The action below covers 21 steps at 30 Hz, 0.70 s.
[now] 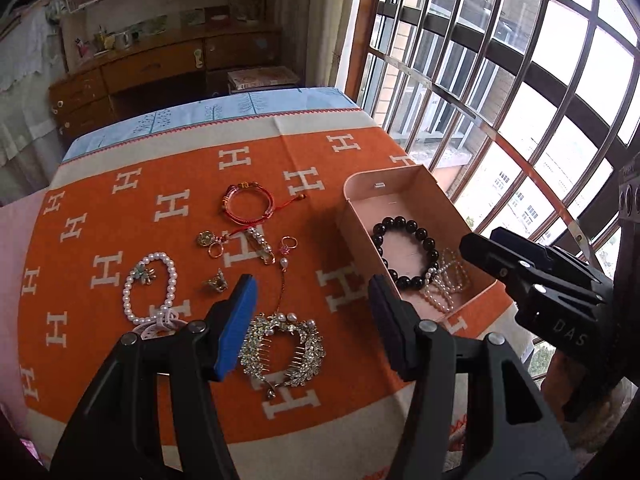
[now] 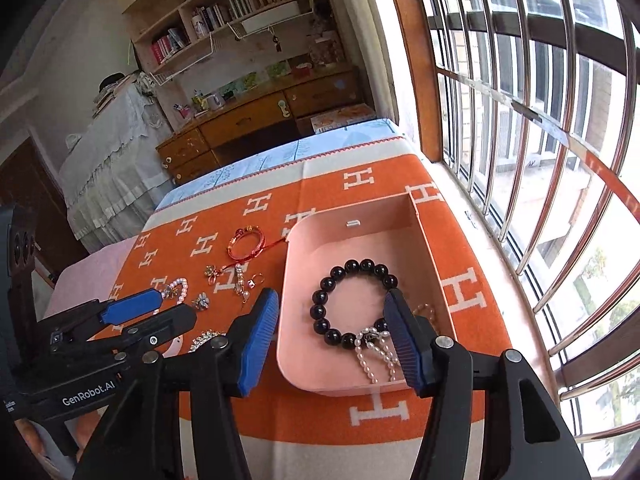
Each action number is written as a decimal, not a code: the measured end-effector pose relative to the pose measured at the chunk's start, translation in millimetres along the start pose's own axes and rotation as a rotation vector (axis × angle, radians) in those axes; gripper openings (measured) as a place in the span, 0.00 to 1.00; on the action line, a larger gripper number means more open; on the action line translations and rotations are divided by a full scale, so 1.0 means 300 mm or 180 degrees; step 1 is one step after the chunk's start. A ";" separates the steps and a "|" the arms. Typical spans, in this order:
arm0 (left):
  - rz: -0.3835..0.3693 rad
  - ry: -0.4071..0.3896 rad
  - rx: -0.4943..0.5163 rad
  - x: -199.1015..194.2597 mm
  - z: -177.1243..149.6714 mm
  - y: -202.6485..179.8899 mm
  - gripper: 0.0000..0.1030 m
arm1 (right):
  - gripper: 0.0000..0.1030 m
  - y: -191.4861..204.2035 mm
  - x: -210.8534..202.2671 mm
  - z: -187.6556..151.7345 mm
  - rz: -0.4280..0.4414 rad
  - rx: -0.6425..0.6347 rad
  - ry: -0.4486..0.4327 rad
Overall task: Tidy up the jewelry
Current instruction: 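Lift both open tools out of the pink tray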
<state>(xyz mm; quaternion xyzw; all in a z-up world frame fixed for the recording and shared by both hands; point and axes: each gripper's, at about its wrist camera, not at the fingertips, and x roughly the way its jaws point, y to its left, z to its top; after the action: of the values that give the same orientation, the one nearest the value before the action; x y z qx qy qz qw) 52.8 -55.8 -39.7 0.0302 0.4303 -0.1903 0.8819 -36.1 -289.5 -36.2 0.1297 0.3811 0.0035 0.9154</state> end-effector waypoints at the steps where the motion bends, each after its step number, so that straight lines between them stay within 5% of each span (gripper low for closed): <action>1: 0.0039 -0.0019 -0.0025 -0.018 0.001 0.014 0.53 | 0.55 0.014 -0.009 0.002 0.0000 -0.0030 -0.0026; 9: 0.0262 -0.0082 -0.0430 -0.167 0.013 0.181 0.53 | 0.55 0.131 -0.080 0.028 0.0048 -0.0290 -0.0186; 15: 0.0679 -0.0255 -0.0650 -0.315 0.009 0.353 0.53 | 0.55 0.221 -0.112 0.087 0.0165 -0.0462 -0.0198; 21: 0.0945 -0.0118 -0.0824 -0.338 -0.038 0.489 0.53 | 0.55 0.309 -0.094 0.173 0.0392 -0.0502 -0.0045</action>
<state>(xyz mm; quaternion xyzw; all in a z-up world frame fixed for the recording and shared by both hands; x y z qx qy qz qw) 41.0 113.9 15.0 -0.0238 0.4258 -0.0018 0.9045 -11.2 -215.2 40.9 0.0805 0.3645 0.0889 0.9235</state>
